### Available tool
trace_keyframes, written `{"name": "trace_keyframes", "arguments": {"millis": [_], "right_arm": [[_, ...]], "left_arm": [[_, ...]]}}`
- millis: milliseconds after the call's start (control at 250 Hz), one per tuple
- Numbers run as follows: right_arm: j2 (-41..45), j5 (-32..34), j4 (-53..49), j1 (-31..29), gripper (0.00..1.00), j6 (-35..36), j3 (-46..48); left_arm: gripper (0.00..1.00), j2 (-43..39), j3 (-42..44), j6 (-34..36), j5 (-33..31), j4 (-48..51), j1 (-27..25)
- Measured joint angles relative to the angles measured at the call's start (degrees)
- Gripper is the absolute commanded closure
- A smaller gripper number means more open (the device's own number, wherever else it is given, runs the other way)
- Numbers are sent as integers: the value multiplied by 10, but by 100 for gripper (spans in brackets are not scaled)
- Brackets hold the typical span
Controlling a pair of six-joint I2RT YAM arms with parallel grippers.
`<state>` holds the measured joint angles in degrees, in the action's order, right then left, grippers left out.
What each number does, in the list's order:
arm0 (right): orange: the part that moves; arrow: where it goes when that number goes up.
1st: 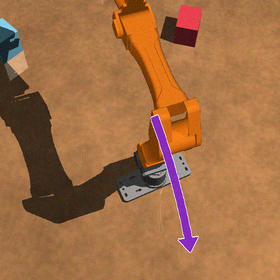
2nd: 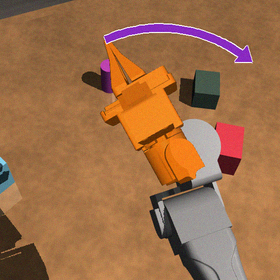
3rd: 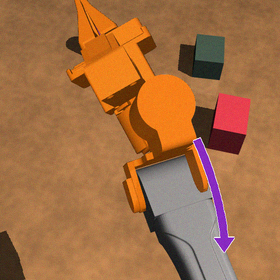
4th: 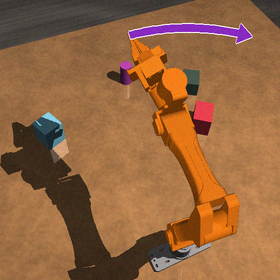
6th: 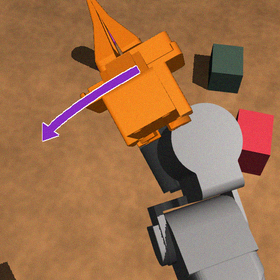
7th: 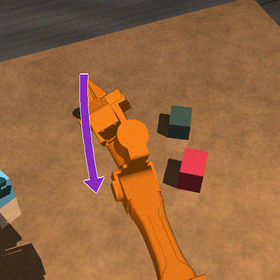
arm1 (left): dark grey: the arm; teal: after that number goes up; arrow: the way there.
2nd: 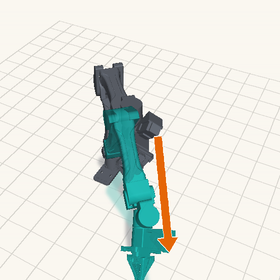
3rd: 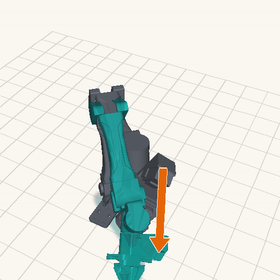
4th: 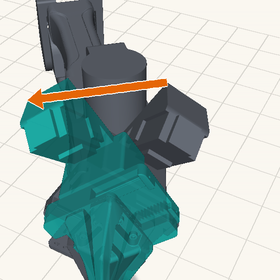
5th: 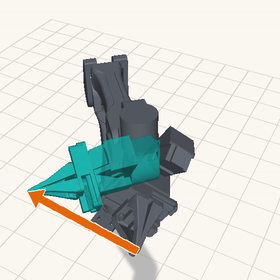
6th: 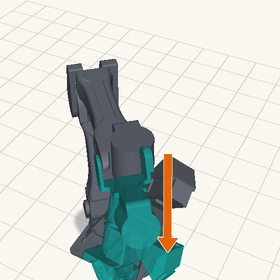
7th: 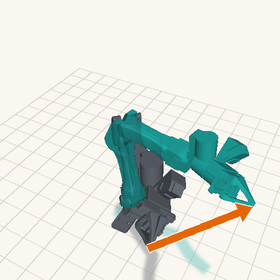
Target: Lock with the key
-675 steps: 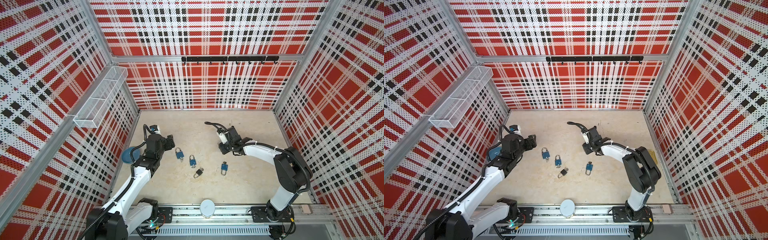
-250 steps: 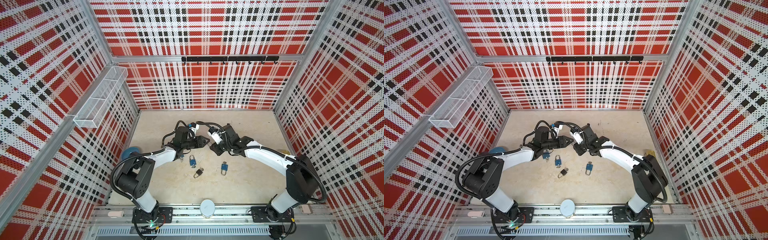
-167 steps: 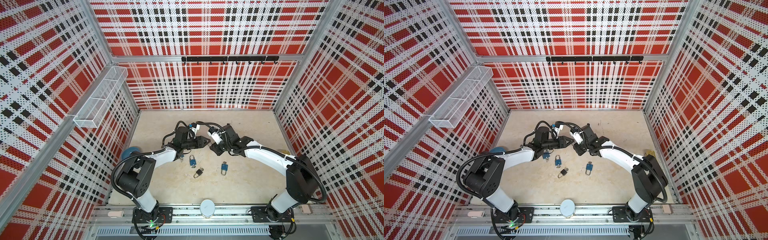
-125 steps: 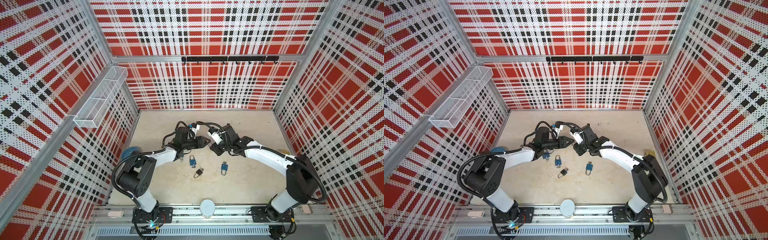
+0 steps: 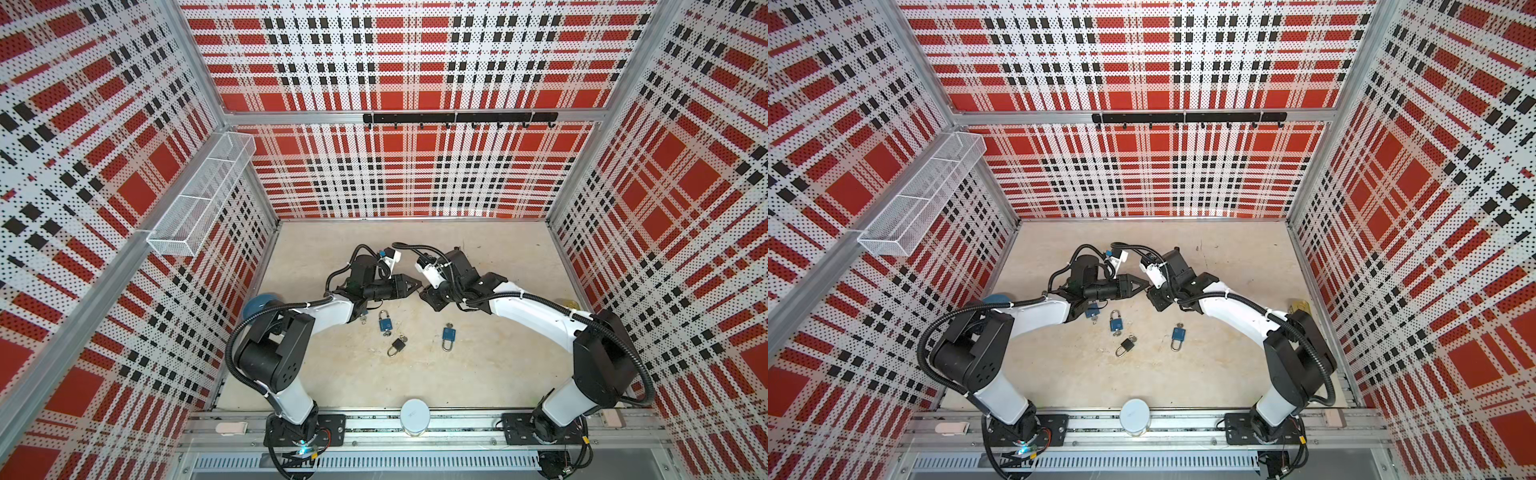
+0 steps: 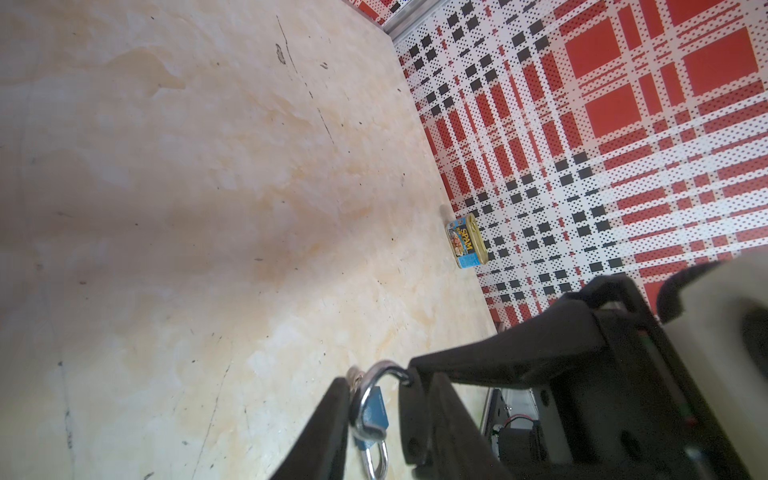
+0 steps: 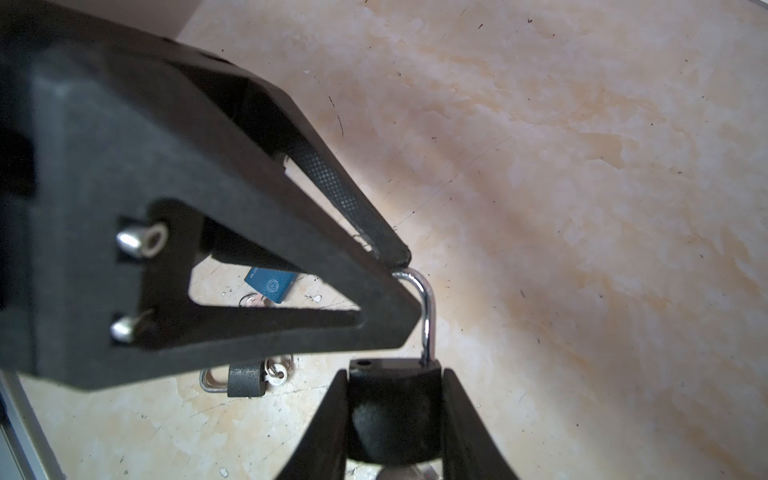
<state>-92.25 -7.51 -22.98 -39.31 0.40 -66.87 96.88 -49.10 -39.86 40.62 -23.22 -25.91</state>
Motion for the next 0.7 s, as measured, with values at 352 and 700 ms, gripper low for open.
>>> {"name": "trace_keyframes", "arguments": {"millis": [352,700], "right_arm": [[1,0,-1,0,81,0,-1],[1,0,-2,0,83,0,-1]], "left_arm": [[70,9,0,-13,15,-20,0],[81,12,0,-22,21,-29,0]]}}
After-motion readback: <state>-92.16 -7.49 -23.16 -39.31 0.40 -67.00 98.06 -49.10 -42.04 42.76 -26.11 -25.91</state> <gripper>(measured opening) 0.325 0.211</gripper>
